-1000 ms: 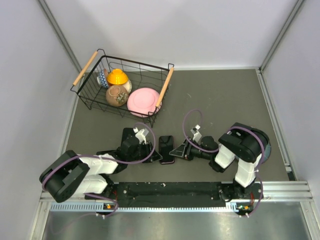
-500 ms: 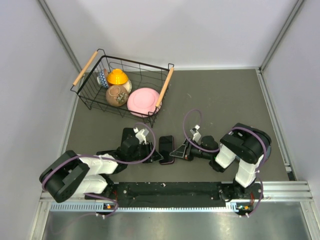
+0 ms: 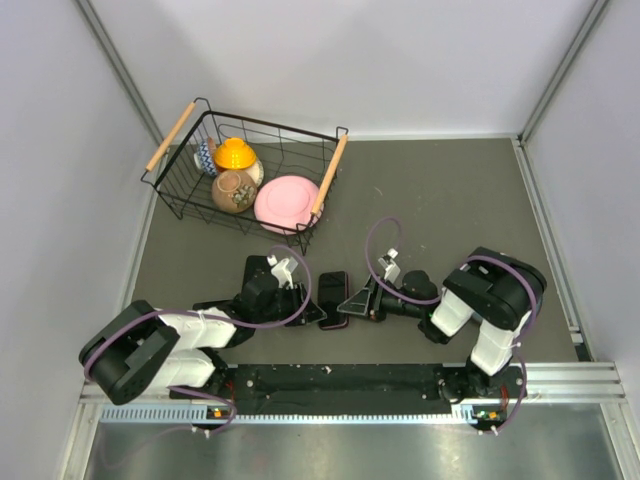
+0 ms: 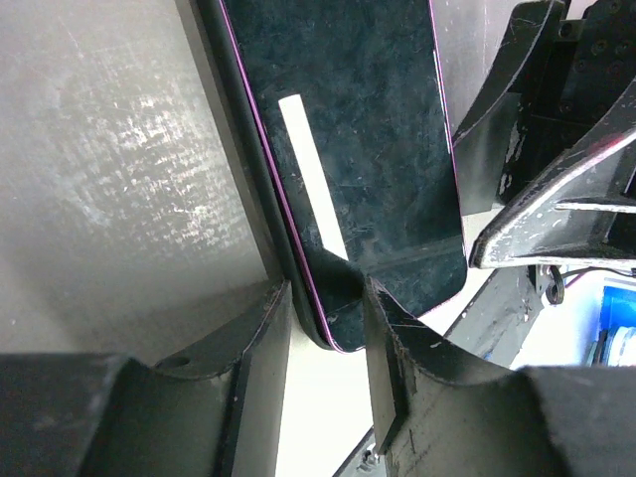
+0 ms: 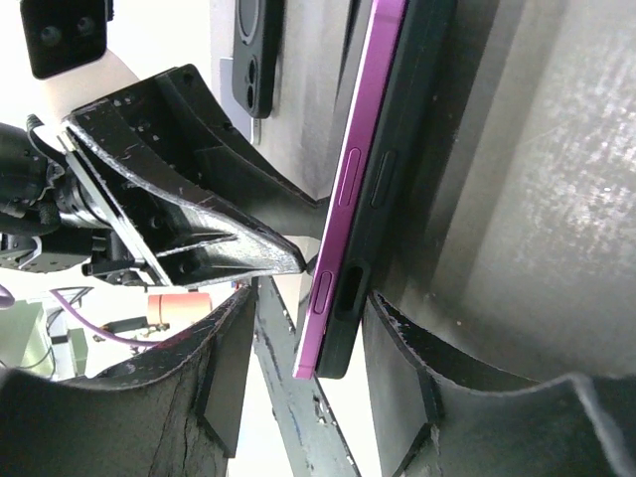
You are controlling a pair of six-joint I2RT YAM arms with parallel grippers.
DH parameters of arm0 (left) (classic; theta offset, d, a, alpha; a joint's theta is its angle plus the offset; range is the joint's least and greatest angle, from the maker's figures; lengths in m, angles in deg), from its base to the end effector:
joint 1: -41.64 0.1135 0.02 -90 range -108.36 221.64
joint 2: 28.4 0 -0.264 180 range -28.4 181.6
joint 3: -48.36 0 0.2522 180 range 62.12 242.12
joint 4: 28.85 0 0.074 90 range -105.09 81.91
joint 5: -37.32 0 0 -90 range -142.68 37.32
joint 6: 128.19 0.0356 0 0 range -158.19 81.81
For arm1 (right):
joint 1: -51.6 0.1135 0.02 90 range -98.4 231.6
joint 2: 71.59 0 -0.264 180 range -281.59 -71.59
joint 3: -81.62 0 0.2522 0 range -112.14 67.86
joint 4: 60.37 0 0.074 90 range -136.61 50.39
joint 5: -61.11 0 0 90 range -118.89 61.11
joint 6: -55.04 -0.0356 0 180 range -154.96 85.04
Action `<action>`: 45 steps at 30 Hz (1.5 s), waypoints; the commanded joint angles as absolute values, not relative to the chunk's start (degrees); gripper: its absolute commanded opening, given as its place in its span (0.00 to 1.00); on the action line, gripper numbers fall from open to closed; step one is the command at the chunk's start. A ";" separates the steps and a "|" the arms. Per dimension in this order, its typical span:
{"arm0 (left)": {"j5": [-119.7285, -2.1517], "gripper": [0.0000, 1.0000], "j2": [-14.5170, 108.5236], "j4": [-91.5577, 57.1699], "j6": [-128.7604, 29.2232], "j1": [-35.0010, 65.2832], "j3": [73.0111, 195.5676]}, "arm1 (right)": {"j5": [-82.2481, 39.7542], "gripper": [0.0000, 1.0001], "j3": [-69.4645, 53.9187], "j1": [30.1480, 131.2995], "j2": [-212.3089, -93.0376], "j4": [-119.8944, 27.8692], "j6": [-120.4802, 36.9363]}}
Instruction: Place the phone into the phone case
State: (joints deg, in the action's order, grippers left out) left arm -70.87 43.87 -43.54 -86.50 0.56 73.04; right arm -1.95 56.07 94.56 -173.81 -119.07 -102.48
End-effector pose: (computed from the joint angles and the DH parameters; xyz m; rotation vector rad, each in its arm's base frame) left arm 0.1436 -0.1399 0.1202 0.0567 2.3849 -1.1799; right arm 0.1607 0.1717 0.0935 0.0950 2.2651 1.6389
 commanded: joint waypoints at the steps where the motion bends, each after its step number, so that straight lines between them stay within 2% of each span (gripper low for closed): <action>1: -71.14 0.40 43.76 -45.24 -85.83 0.16 73.90 | -0.50 0.47 55.20 94.93 -170.56 -138.81 -101.31; 15: -71.66 0.40 43.76 -45.15 -85.65 0.16 73.90 | 0.29 0.49 54.33 95.01 -170.73 -138.81 -101.14; 28: -71.31 0.52 42.18 -44.27 -86.26 0.07 73.99 | 0.91 0.46 53.97 95.01 -170.65 -138.89 -101.23; 36: -70.43 0.48 39.37 -42.34 -86.88 0.16 73.99 | 0.91 0.45 53.54 95.02 -170.73 -138.89 -101.49; 41: -69.56 0.51 38.13 -40.85 -86.44 0.16 74.33 | 1.09 0.45 53.45 95.10 -170.38 -138.81 -101.14; 45: -69.64 0.49 38.31 -40.31 -86.18 0.16 74.69 | 0.82 0.40 53.18 95.02 -170.82 -138.89 -100.96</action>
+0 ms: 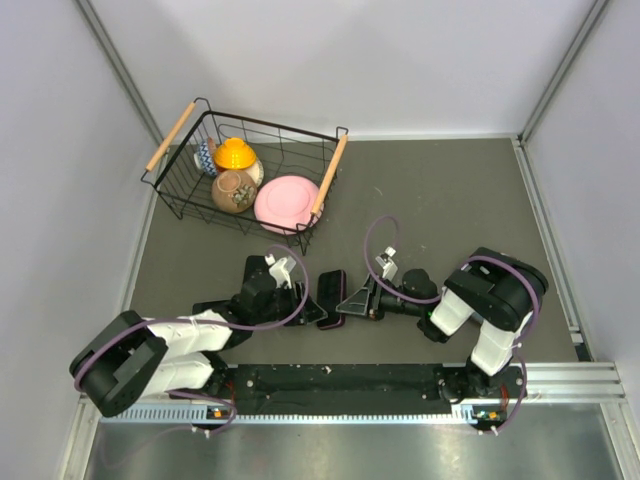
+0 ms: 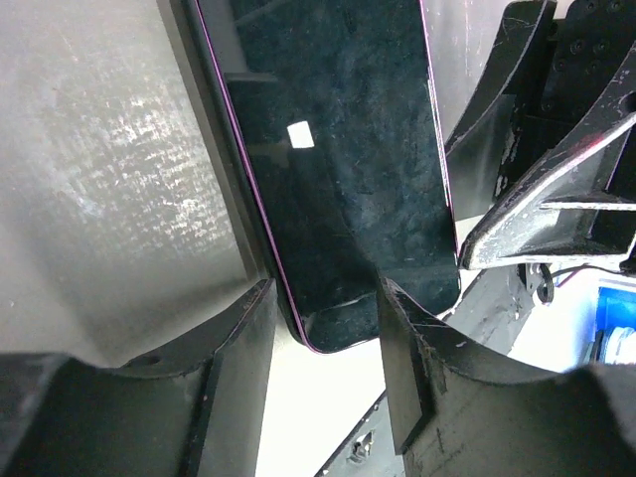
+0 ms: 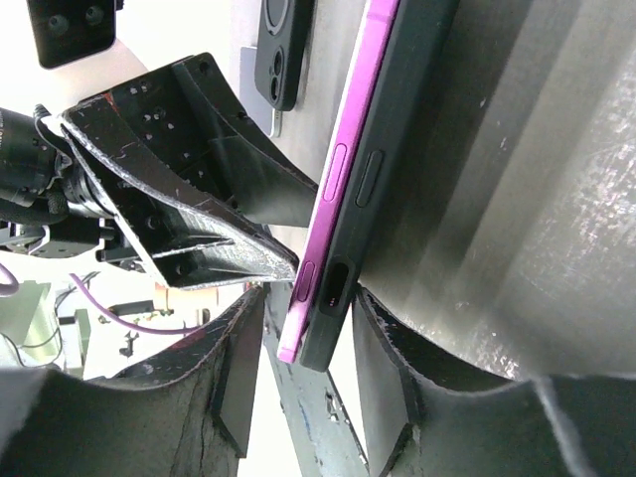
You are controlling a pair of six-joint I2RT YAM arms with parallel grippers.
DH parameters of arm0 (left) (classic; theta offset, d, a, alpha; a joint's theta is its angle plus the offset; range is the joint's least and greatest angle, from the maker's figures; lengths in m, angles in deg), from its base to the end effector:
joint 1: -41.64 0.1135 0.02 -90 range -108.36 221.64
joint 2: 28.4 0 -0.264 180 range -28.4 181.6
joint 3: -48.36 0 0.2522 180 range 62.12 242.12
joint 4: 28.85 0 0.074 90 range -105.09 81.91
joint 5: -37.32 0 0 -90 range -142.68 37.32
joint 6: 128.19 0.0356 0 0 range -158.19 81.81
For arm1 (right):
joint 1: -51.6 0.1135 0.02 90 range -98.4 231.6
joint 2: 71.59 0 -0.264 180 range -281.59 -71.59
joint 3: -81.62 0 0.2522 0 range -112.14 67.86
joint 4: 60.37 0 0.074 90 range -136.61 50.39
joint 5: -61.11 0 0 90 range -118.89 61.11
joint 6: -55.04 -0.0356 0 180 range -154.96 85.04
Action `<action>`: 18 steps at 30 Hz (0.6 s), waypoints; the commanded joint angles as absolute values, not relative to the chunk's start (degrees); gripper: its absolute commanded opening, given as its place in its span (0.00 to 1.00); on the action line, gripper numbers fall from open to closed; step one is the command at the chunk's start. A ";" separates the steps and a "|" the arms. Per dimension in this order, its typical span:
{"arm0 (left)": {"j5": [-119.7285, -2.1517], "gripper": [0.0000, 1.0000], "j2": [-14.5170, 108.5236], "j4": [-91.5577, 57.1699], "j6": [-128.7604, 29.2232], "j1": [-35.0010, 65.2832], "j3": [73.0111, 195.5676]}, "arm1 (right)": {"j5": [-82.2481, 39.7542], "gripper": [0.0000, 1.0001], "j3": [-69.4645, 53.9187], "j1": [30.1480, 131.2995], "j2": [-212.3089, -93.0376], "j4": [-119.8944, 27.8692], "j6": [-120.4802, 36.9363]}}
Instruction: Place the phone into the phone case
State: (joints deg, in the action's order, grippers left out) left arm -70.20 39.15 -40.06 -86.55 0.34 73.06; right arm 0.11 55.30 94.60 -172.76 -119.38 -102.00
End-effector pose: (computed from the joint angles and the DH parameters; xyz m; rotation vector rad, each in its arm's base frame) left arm 0.1402 -0.1374 0.1293 0.0572 2.3599 -1.1829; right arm 0.1624 0.1751 0.1004 0.0375 2.2346 1.6834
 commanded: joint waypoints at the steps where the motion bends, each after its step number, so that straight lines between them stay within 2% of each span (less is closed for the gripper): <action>1: -69.73 0.49 38.39 -40.31 -86.09 0.16 74.78 | 0.73 0.38 53.10 95.10 -170.91 -138.81 -101.05; 2: -69.73 0.49 38.48 -40.31 -86.09 0.16 74.86 | 0.64 0.34 52.92 95.10 -171.08 -138.89 -101.14; 6: -69.55 0.49 39.44 -40.75 -85.91 0.16 74.60 | 0.91 0.07 52.57 95.10 -171.44 -138.89 -101.23; 8: -69.64 0.49 40.23 -41.19 -86.00 0.16 74.60 | 0.56 0.00 52.57 95.19 -171.44 -138.89 -101.14; 14: -70.17 0.49 42.17 -42.86 -86.18 0.16 74.60 | 0.12 0.00 52.30 95.10 -172.67 -138.89 -101.31; 17: -70.52 0.49 42.70 -43.13 -86.18 0.16 74.69 | 0.12 0.14 52.13 95.19 -173.54 -138.81 -102.10; 18: -70.52 0.49 42.79 -43.04 -86.18 0.16 74.78 | 0.20 0.26 51.95 95.10 -173.98 -138.81 -102.28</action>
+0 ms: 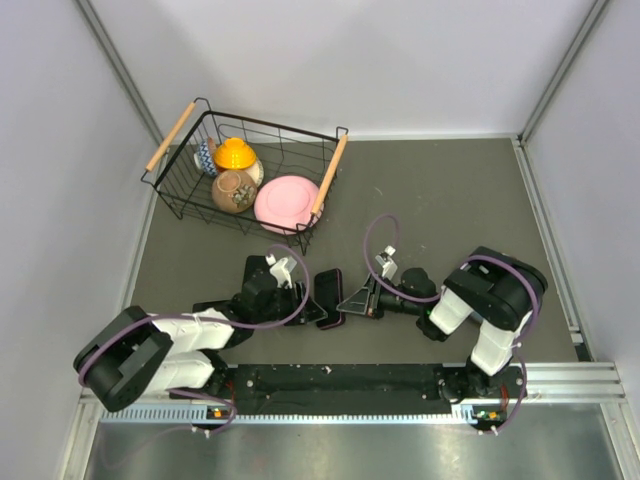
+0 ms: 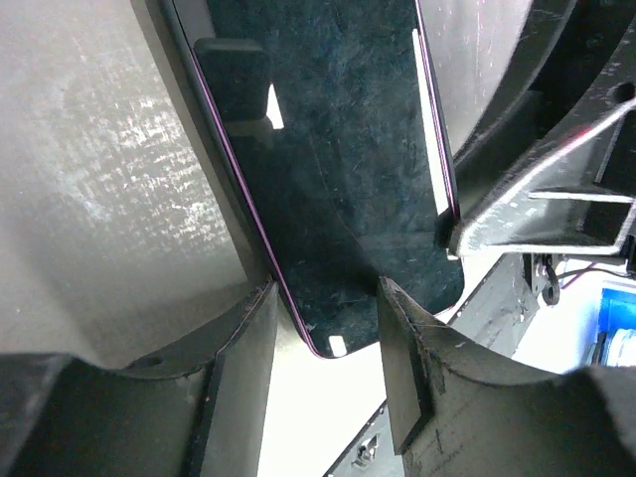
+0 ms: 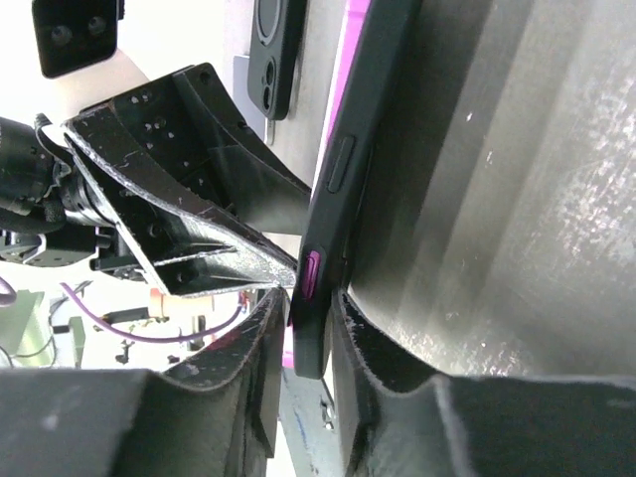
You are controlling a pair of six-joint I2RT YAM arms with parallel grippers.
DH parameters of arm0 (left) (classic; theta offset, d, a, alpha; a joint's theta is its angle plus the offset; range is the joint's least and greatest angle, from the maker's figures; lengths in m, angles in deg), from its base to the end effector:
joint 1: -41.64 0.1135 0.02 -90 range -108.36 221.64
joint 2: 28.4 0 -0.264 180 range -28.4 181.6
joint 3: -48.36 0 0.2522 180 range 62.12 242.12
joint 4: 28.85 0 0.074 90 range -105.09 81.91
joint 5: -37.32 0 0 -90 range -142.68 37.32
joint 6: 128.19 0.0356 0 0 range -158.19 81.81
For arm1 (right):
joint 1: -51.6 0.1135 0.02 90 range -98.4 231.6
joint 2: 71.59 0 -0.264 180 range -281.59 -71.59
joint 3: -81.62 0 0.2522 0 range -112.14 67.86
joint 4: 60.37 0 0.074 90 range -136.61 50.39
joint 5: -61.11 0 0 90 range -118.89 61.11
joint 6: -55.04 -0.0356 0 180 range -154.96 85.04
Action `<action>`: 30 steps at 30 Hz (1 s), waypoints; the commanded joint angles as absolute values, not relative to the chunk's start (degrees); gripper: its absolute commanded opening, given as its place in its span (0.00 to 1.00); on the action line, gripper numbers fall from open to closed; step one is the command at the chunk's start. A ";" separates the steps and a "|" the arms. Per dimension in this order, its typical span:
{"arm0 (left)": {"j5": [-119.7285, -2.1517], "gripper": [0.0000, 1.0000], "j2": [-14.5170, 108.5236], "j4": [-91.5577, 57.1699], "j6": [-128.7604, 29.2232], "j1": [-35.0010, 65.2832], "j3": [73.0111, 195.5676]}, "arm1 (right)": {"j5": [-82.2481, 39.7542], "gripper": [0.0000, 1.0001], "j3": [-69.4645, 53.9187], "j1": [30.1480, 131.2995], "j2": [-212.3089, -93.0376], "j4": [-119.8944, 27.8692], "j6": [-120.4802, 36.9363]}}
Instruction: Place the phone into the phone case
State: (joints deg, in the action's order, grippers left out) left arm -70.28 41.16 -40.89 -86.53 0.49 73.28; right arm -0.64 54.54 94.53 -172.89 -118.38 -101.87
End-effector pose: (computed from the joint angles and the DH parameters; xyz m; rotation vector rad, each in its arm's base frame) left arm 0.1421 -0.1385 0.1255 0.0518 2.3771 -1.1736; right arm 0.1653 0.1768 0.1003 0.0504 2.2360 1.6679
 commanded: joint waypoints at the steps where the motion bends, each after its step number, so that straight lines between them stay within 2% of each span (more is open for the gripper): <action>1: -70.52 0.49 42.79 -42.95 -86.09 0.16 74.78 | 0.73 0.33 51.69 95.10 -174.33 -138.81 -102.63; 2: -70.52 0.49 42.88 -42.95 -86.00 0.16 74.95 | 1.08 0.43 51.17 95.10 -175.29 -138.81 -103.07; 3: -70.52 0.49 42.88 -42.78 -86.00 0.07 75.13 | 1.34 0.46 50.90 95.19 -175.65 -138.81 -103.25; 5: -70.70 0.49 43.05 -42.69 -85.91 0.07 75.48 | 1.61 0.46 50.46 95.10 -176.53 -138.81 -103.69; 7: -70.78 0.49 43.05 -42.43 -85.83 0.16 75.74 | 1.00 0.41 50.55 95.10 -176.80 -138.81 -103.60; 8: -70.78 0.49 42.88 -42.34 -85.83 0.16 75.74 | 0.73 0.31 50.81 95.02 -176.80 -138.81 -103.60; 10: -70.87 0.49 42.53 -41.55 -85.65 0.16 76.09 | -0.23 0.20 51.33 95.10 -176.54 -138.80 -103.60; 11: -70.96 0.49 41.57 -40.85 -85.39 0.16 76.27 | -0.32 0.10 51.51 94.93 -176.27 -138.72 -103.43; 14: -70.52 0.53 37.28 -35.32 -84.07 0.24 78.37 | 0.38 0.01 52.30 93.79 -174.87 -138.81 -103.51; 18: -68.07 0.69 28.13 -25.83 -81.44 0.24 81.54 | 4.15 0.00 53.71 92.38 -170.74 -138.89 -103.16; 21: -66.92 0.74 21.36 -19.32 -80.12 0.24 83.65 | 7.39 0.00 54.59 92.38 -166.44 -138.81 -102.37; 26: -63.75 0.76 12.92 -12.02 -80.64 0.33 84.80 | 10.31 0.00 56.35 92.38 -160.21 -138.81 -102.19; 30: -64.19 0.77 9.13 -11.84 -81.51 0.33 84.01 | 12.51 0.00 57.92 92.38 -154.31 -138.81 -101.40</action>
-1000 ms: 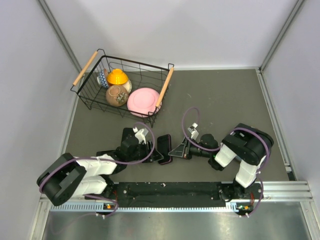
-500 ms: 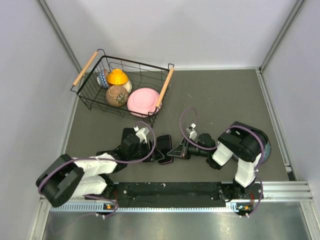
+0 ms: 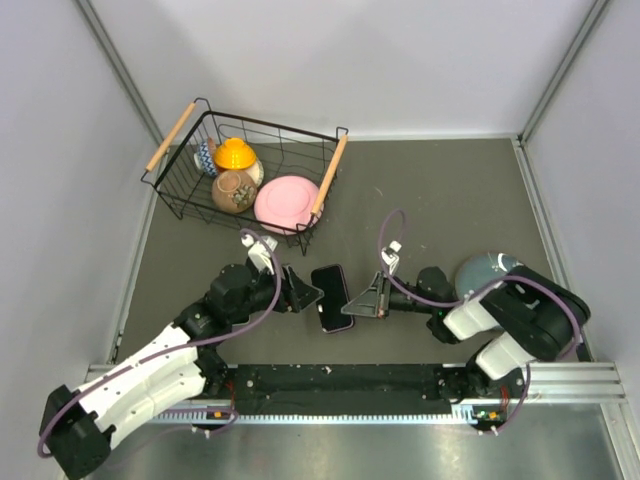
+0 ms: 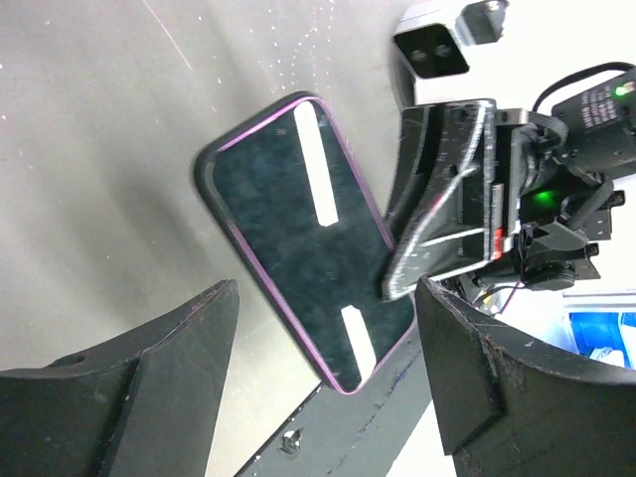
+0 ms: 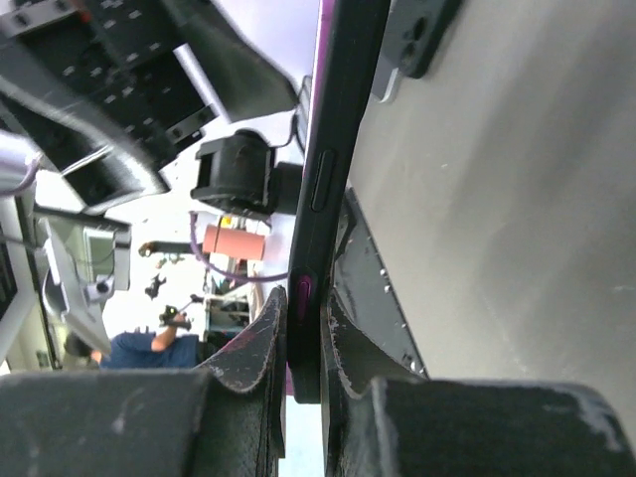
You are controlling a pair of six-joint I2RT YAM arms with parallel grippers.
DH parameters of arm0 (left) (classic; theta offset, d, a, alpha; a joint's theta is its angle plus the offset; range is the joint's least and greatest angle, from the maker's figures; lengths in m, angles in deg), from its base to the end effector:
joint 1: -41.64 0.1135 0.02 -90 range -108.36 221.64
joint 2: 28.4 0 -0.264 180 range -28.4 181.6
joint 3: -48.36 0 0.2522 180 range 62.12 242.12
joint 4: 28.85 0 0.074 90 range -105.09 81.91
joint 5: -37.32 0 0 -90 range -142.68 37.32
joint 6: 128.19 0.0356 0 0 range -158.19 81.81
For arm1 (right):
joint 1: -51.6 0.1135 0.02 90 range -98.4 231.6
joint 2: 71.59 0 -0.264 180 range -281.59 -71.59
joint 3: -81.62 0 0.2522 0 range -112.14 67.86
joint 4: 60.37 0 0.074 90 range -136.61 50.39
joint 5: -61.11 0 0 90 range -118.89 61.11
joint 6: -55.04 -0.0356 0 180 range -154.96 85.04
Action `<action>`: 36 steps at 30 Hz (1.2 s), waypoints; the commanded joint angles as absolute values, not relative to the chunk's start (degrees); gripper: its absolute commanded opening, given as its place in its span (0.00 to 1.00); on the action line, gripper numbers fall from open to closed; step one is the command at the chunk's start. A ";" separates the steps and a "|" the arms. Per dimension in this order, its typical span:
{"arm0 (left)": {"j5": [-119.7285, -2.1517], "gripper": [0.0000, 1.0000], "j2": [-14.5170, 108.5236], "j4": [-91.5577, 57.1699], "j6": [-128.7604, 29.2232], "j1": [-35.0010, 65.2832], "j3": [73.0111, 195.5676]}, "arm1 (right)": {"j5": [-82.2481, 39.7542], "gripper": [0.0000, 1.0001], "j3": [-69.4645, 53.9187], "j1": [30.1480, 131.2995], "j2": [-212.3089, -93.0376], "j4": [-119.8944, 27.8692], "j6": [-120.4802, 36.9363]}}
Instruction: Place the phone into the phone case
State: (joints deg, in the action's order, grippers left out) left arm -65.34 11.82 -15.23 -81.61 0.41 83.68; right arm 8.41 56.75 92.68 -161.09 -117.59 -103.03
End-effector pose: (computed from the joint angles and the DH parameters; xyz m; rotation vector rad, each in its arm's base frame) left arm 0.1248 -0.1198 0.2279 0.1257 2.0736 -1.1733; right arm 0.1571 0.1656 0.1364 -0.1113 2.1106 1.8468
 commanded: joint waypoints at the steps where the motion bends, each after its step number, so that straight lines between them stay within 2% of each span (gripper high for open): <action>1: -64.19 0.77 8.26 -11.75 -81.61 0.24 84.00 | 12.51 0.00 58.28 92.38 -153.17 -138.89 -101.14; 5: -65.24 0.77 7.19 -11.66 -81.69 0.33 84.18 | 12.68 0.00 59.07 92.47 -149.12 -138.89 -101.58; 10: -71.56 0.77 8.68 -20.16 -84.33 0.33 83.22 | 13.03 0.00 58.90 93.17 -147.62 -138.81 -101.84; 15: -76.57 0.68 10.18 -28.79 -88.10 0.24 80.32 | 12.51 0.01 58.54 95.01 -146.65 -138.81 -101.93; 24: -79.40 0.65 10.53 -39.25 -92.15 0.24 76.62 | 10.84 0.03 58.98 95.81 -143.40 -138.81 -102.19; 28: -82.29 0.48 11.67 -42.42 -92.07 0.24 76.71 | 10.84 0.07 58.98 96.07 -144.27 -138.89 -102.72; 30: -83.35 0.35 12.90 -43.12 -92.07 0.24 77.23 | 10.84 0.10 59.07 96.07 -144.45 -138.72 -102.72; 31: -83.70 0.32 13.25 -43.04 -91.98 0.24 77.59 | 10.75 0.15 59.25 95.98 -144.45 -138.80 -102.81; 32: -84.14 0.23 13.78 -43.04 -91.72 0.24 78.02 | 10.23 0.18 59.33 96.07 -144.45 -138.81 -102.90; 36: -86.77 0.08 15.45 -42.78 -90.93 0.24 78.82 | 9.87 0.37 58.99 96.07 -144.37 -138.63 -103.51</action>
State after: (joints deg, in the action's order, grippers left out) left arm -82.68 14.10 -39.54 -92.71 0.49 77.04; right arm 11.12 60.00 95.41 -145.35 -117.76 -102.81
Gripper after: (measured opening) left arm 0.177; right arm 0.302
